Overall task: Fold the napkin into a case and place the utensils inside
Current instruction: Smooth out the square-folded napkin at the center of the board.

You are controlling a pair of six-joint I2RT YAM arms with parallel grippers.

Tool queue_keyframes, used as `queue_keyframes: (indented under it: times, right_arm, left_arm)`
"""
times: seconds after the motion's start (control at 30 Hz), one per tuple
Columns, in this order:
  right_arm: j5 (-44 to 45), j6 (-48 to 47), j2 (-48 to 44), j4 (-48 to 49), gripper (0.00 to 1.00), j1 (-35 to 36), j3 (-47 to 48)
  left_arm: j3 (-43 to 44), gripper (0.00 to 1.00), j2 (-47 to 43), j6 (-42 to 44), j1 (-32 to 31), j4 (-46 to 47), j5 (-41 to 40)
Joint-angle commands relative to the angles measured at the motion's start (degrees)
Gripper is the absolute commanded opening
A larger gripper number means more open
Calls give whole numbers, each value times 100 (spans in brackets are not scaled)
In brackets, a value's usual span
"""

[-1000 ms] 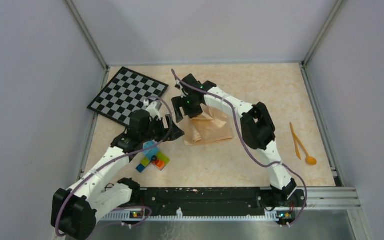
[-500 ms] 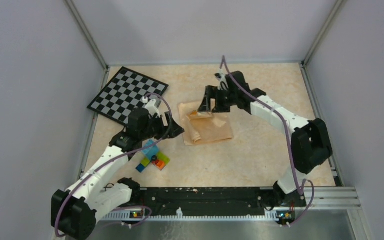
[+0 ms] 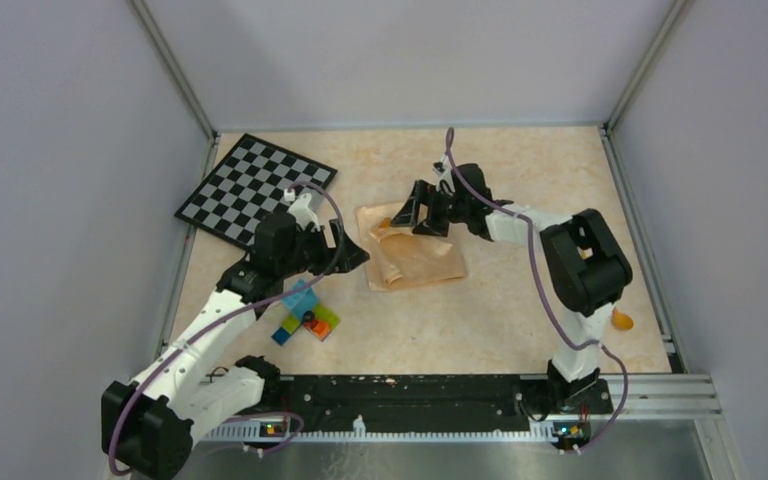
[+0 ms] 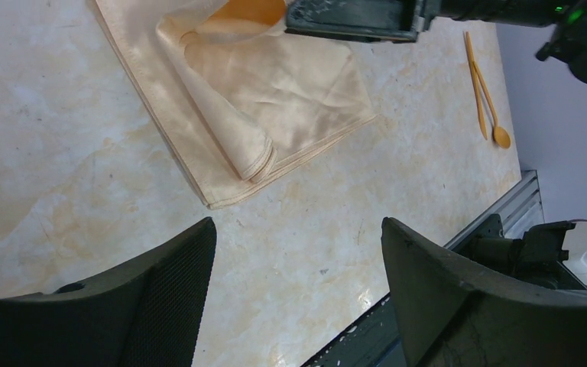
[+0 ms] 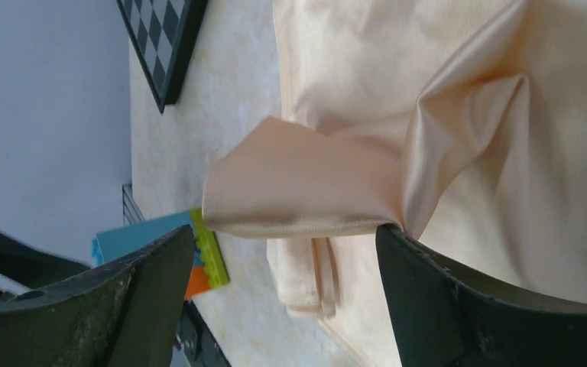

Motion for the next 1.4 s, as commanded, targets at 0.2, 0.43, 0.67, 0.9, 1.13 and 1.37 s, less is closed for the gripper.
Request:
queue_keyframes:
  times: [0.2,0.43,0.67,0.9,1.13,1.37]
  right_arm:
    - [52,996,1887,1531,87,413,2655]
    - [679,-312,775,-233,88,347,2294]
    - [386,-791,-236,-941,86,-254,939]
    - [97,-759,-703,-819,66,-767,-157]
    - [-188,-673,-1014,-571,40,-791,-1059]
    - [-365,-581,-1356,-293,24,-791,-1821]
  left_arm:
    - [276,84,-86,-6,26,16,82]
    - [188,87,-53,54,24,149,293]
    - [231,85,979,-160,-176,1299,1281]
    - [1340,64,2797,91,-785,1655,1183]
    - [2726,46,4590,667,-1005,1051,997]
    - [3422,38,5546,1273,-1018,157,725]
